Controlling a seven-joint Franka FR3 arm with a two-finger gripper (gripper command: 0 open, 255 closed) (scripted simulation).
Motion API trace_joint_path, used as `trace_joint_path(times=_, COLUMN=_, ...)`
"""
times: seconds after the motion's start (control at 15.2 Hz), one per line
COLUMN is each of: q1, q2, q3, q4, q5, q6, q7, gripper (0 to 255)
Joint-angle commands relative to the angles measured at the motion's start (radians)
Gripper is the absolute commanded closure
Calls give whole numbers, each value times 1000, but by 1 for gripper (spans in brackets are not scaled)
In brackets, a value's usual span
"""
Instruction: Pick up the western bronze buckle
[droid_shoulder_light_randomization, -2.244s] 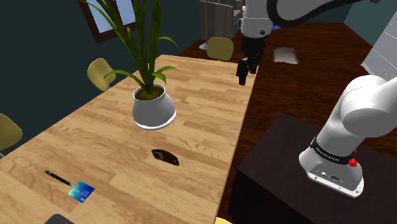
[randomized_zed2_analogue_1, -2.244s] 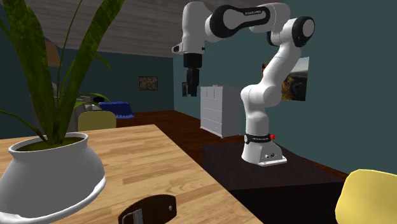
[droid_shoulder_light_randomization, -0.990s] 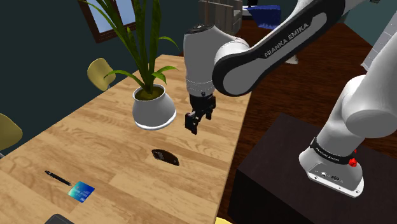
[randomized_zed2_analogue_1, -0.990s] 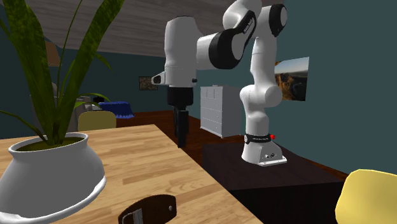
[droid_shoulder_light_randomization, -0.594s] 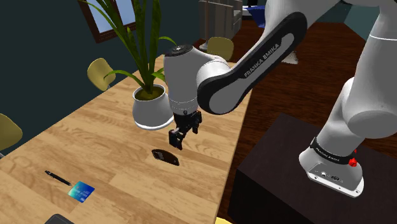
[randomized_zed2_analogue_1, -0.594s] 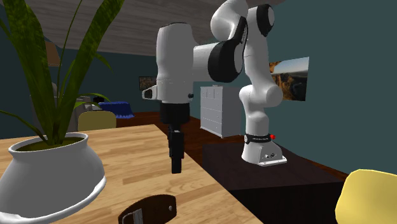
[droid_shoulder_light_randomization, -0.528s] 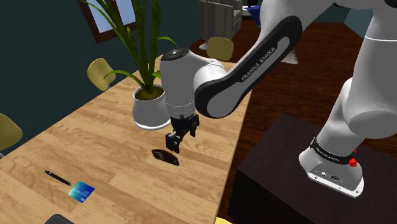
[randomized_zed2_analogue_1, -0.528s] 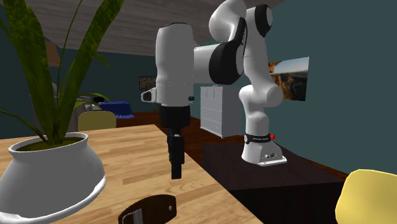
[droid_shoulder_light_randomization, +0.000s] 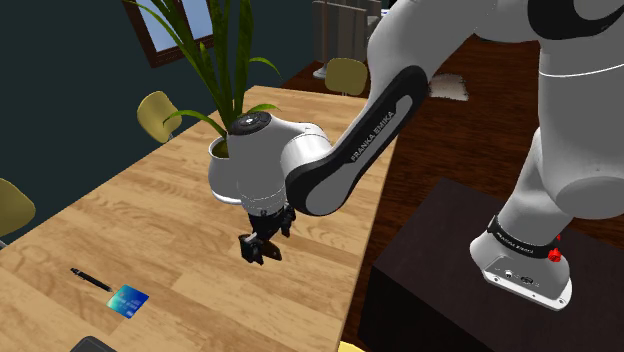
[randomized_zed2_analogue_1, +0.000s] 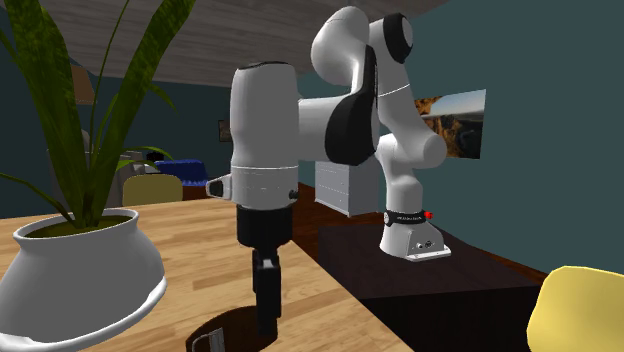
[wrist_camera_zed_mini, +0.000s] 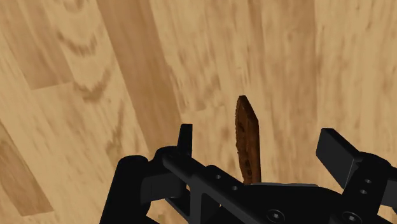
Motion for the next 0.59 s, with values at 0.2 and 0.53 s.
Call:
trace_joint_path(times=0.2, q1=16, q2=47, q3=-22, q4=-3, q5=-35, q6=45, q7=22, gripper=0)
trace_joint_path(times=0.53, q1=16, q2=48, q3=-23, q4=-3, q5=-35, q6=46, q7=22, gripper=255)
